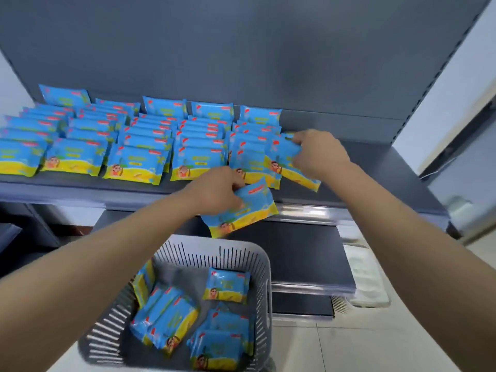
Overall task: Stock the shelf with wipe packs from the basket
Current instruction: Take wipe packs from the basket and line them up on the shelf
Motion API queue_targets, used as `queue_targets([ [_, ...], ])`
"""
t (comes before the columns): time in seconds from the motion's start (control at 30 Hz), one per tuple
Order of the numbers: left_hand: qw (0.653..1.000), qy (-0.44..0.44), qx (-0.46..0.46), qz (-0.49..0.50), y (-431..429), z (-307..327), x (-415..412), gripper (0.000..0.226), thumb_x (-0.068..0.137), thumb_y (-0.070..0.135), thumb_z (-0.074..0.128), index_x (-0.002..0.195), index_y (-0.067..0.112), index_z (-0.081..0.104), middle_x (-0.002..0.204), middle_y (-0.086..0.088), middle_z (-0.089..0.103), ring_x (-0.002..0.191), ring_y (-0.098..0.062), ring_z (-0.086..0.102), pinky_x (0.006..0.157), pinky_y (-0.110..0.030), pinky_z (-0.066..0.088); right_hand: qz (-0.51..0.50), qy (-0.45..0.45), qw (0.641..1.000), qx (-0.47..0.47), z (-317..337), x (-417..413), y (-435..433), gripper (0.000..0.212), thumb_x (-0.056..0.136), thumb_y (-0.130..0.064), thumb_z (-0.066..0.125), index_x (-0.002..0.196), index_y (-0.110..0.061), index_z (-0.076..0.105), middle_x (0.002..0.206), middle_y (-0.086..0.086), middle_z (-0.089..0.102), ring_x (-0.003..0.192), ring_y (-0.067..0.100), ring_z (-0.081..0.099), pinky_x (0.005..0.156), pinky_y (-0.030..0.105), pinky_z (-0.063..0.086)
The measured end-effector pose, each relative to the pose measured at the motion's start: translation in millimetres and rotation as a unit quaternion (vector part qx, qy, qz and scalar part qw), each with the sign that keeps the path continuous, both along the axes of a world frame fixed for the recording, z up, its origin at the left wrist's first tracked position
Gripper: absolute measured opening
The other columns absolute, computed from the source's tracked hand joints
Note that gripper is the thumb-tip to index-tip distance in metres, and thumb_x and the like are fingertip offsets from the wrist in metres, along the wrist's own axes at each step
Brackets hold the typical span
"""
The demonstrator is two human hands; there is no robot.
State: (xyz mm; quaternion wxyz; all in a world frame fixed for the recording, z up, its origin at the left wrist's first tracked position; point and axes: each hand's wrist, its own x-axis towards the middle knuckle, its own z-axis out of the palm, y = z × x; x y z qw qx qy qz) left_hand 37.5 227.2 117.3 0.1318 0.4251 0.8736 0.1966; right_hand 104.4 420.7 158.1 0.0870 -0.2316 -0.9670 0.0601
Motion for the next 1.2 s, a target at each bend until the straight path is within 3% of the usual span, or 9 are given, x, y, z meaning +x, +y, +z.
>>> queue_targets([
  [0.13,0.998,0.023,0.063,-0.02,43,26,7,0.034,0.078,0.014,0.067,0.058,0.011,0.039,0.054,0.003,0.029,0.05,-0.011,0.026,0.047,-0.024,0.022,-0.033,-0.007,0.999,0.019,7,2,57,0.032,0.078,-0.007,0.052,0.107,-0.018,0.061,0.109,0.014,0.062,0.099,0.036,0.058,0.081,0.038,0.046],
  [0.3,0.996,0.031,0.074,-0.032,97,30,7,0.021,0.081,0.014,0.064,0.064,0.016,0.052,0.054,0.005,0.041,0.051,-0.008,0.037,0.051,-0.027,0.03,-0.038,-0.056,0.997,0.042,-10,-3,112,0.044,0.084,-0.011,0.054,0.125,-0.026,0.054,0.118,0.012,0.06,0.108,0.033,0.057,0.092,0.038,0.042],
  [0.43,0.996,0.053,0.069,-0.03,135,25,-1,0.008,0.082,0.016,0.063,0.083,0.008,0.065,0.074,-0.007,0.061,0.065,-0.018,0.051,0.056,-0.029,0.038,-0.01,-0.077,0.996,0.041,-27,-18,142,0.036,0.085,-0.014,0.055,0.119,-0.025,0.055,0.113,0.009,0.063,0.105,0.031,0.059,0.087,0.034,0.042],
  [0.63,0.996,0.07,0.027,-0.052,185,12,-10,0.003,0.083,0.013,0.06,0.08,0.011,0.06,0.073,-0.001,0.056,0.071,-0.021,0.05,0.059,-0.029,0.038,0.048,-0.098,0.993,-0.04,-30,-42,183,0.035,0.085,-0.015,0.06,0.12,-0.018,0.059,0.12,0.01,0.061,0.107,0.03,0.056,0.086,0.034,0.046],
  [0.7,0.995,0.077,0.02,-0.056,199,5,-13,0.012,0.084,0.012,0.057,0.094,0.011,0.064,0.085,-0.002,0.06,0.082,-0.023,0.054,0.066,-0.031,0.043,0.079,-0.113,0.989,-0.058,-28,-49,193,0.041,0.088,-0.012,0.058,0.129,-0.016,0.055,0.13,0.007,0.055,0.116,0.026,0.051,0.091,0.03,0.042],
  [0.77,0.994,0.085,0.015,-0.061,210,-1,-17,0.024,0.085,0.012,0.055,0.107,0.014,0.065,0.099,-0.004,0.063,0.09,-0.023,0.055,0.073,-0.033,0.045,0.098,-0.112,0.986,-0.08,-29,-53,201,0.042,0.088,-0.011,0.059,0.13,-0.017,0.055,0.132,0.007,0.054,0.112,0.022,0.052,0.088,0.026,0.039],
  [0.9,0.993,0.096,0.001,-0.067,226,-14,-29,0.024,0.086,0.013,0.054,0.107,0.018,0.065,0.101,-0.004,0.059,0.096,-0.025,0.055,0.078,-0.033,0.041,0.12,-0.114,0.981,-0.103,-33,-63,210,0.041,0.085,-0.012,0.063,0.126,-0.018,0.059,0.126,0.006,0.059,0.113,0.024,0.055,0.089,0.028,0.042],
  [1.07,0.987,0.153,-0.001,-0.046,239,-25,-49,0.029,0.086,0.023,0.059,0.114,0.016,0.062,0.115,-0.005,0.055,0.113,-0.023,0.048,0.094,-0.038,0.037,0.139,-0.107,0.975,-0.134,-39,-75,219,0.03,0.08,-0.011,0.067,0.11,-0.015,0.067,0.108,0.008,0.067,0.094,0.022,0.059,0.082,0.031,0.047],
  [1.2,0.974,0.222,0.036,-0.021,245,-29,-59,0.032,0.082,0.031,0.064,0.109,0.015,0.062,0.124,-0.005,0.044,0.116,-0.022,0.035,0.095,-0.032,0.023,0.144,-0.109,0.969,-0.168,-42,-86,225,0.03,0.082,-0.002,0.062,0.111,-0.011,0.066,0.111,0.01,0.067,0.103,0.025,0.061,0.091,0.035,0.049],
])
